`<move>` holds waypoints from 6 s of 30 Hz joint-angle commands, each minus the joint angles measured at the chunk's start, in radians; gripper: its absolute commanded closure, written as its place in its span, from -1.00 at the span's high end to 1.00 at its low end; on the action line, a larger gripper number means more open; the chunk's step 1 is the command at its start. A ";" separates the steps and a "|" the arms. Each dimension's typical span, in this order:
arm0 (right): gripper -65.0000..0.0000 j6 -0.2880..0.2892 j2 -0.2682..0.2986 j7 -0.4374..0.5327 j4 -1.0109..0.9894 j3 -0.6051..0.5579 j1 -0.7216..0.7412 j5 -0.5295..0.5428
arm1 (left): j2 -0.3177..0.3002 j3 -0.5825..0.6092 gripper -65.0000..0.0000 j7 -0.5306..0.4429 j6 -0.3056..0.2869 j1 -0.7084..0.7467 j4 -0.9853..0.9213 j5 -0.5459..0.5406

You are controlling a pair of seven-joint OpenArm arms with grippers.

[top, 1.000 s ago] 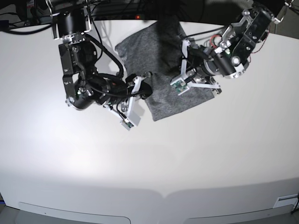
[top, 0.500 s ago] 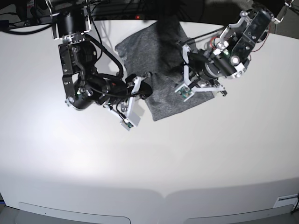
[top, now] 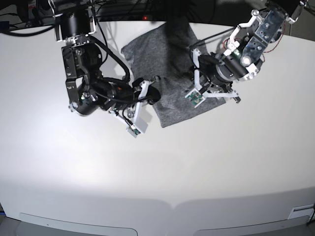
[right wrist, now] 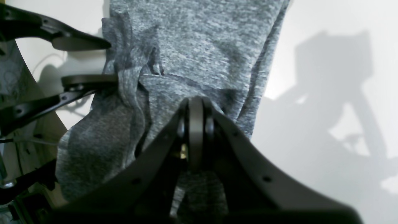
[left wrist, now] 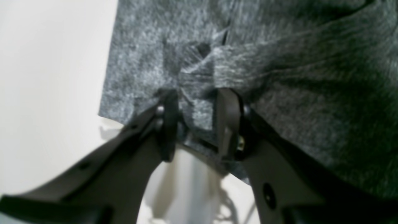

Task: Fold the T-shirt properly
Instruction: 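Grasp the shirt's edge with both grippers and fold it over, then lift and rotate the folded bundle with both grippers, then lower the bundle onto the table and square it with both grippers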

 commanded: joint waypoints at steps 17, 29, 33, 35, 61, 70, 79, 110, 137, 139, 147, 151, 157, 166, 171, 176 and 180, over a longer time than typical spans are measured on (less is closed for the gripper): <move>-1.00 0.005 0.000 0.011 0.015 0.003 0.020 0.019 | -0.003 -0.006 -1.00 -0.014 0.003 -0.013 0.015 0.032; -1.00 0.005 0.000 0.050 0.015 0.003 0.041 0.019 | -0.003 -0.006 -1.00 -0.014 0.048 -0.014 0.016 0.145; -1.00 0.005 0.000 0.056 0.015 0.003 0.072 0.019 | -0.003 -0.006 -1.00 -0.011 0.048 -0.016 0.016 0.147; -1.00 0.005 -0.001 0.063 0.015 0.003 0.090 0.019 | -0.003 -0.006 -1.00 -0.006 0.049 -0.024 0.016 0.158; -0.39 0.005 -0.069 -0.043 -0.166 0.003 0.108 -0.048 | -0.003 -0.006 -1.00 0.038 0.082 -0.096 0.016 0.131; -1.00 0.005 -0.075 -0.066 -0.161 0.005 0.158 -0.048 | -0.003 -0.006 -1.00 0.037 0.081 -0.097 0.016 0.132; -1.00 0.005 -0.081 -0.053 -0.161 0.004 0.190 -0.040 | -0.003 -0.006 -1.00 0.037 0.081 -0.097 0.016 0.171; -1.00 0.005 -0.212 0.232 -0.169 0.004 0.330 -0.291 | -0.009 -0.006 -1.00 -0.001 0.102 -0.155 0.021 0.289; -0.21 0.005 -0.212 0.404 -0.209 0.005 0.330 -0.302 | -0.009 -0.006 -0.18 0.025 0.173 -0.156 0.021 0.546; -0.21 0.005 -0.211 0.404 -0.209 0.005 0.330 -0.302 | -0.009 -0.006 -0.07 0.027 0.228 -0.159 0.021 0.590; -0.21 0.005 -0.191 0.299 -0.209 0.005 0.329 -0.370 | -0.009 -0.006 -0.07 0.098 0.298 -0.160 0.021 0.480; -0.21 0.005 -0.119 0.294 -0.209 0.005 0.320 -0.381 | -0.009 -0.006 -0.07 0.085 0.315 -0.159 0.021 0.317; -0.21 0.005 0.007 0.285 -0.209 0.005 0.223 -0.343 | -0.009 -0.006 -0.07 0.064 0.313 -0.130 0.021 0.329; -0.22 0.005 0.035 0.296 -0.208 0.005 0.034 -0.217 | -0.009 -0.006 -0.07 0.088 0.314 -0.130 0.022 0.413; -0.22 0.005 0.036 0.235 -0.185 0.005 -0.035 -0.135 | -0.029 -0.006 -0.07 0.109 0.314 -0.130 0.022 0.477; -0.22 0.005 0.035 0.159 -0.127 0.004 -0.087 -0.009 | -0.048 -0.006 -0.07 0.109 0.314 -0.130 0.022 0.476; -0.22 0.005 0.027 0.112 -0.086 0.004 -0.106 0.088 | -0.048 -0.006 -0.07 0.105 0.314 -0.130 0.022 0.476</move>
